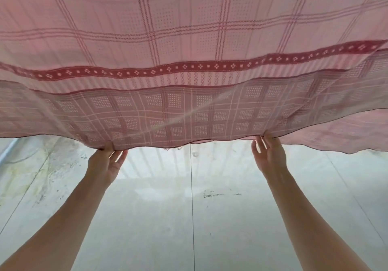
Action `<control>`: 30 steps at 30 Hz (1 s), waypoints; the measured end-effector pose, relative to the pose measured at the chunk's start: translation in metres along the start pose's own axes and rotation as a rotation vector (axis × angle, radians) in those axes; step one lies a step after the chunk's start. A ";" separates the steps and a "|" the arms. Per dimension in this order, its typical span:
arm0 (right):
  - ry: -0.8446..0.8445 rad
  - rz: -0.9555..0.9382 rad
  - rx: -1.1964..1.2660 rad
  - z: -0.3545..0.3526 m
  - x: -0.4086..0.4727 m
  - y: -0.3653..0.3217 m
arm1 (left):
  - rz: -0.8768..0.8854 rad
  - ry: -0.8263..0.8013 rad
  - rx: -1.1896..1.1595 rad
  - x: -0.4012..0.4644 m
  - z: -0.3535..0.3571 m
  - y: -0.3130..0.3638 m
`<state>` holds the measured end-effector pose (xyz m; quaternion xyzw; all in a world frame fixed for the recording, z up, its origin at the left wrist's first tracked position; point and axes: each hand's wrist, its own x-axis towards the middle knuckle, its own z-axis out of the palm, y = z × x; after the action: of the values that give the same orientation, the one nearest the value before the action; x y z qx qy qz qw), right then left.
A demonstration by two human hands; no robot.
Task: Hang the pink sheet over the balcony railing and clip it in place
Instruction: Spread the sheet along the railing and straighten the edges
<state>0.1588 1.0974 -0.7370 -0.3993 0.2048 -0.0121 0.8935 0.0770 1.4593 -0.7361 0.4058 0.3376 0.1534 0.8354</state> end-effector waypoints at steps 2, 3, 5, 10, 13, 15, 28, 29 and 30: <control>0.017 0.002 0.016 -0.001 -0.001 0.003 | 0.013 -0.017 -0.020 0.003 0.002 -0.001; 0.014 0.000 0.050 -0.003 0.000 0.007 | 0.023 -0.042 -0.030 0.004 0.002 -0.001; -0.008 -0.019 0.135 -0.010 0.003 0.015 | 0.039 -0.092 -0.043 0.011 0.004 -0.004; 0.026 -0.012 0.173 -0.019 0.007 0.038 | 0.072 -0.156 -0.053 0.027 -0.002 -0.005; 0.041 -0.027 0.144 -0.018 0.007 0.041 | 0.090 -0.157 -0.044 0.026 -0.004 -0.001; 0.058 -0.051 0.110 -0.018 0.008 0.038 | 0.087 -0.155 -0.036 0.024 -0.001 -0.002; -0.216 0.241 0.250 0.049 -0.038 0.082 | 0.023 -0.152 -0.154 0.011 -0.002 -0.013; -0.321 0.263 0.247 0.054 -0.043 0.087 | 0.024 -0.156 -0.150 0.009 -0.001 -0.013; -0.366 0.220 0.190 0.057 -0.044 0.093 | 0.024 -0.155 -0.149 0.008 0.000 -0.013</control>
<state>0.1268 1.2090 -0.7537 -0.2842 0.0795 0.1388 0.9453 0.0825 1.4557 -0.7505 0.3571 0.2547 0.1563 0.8850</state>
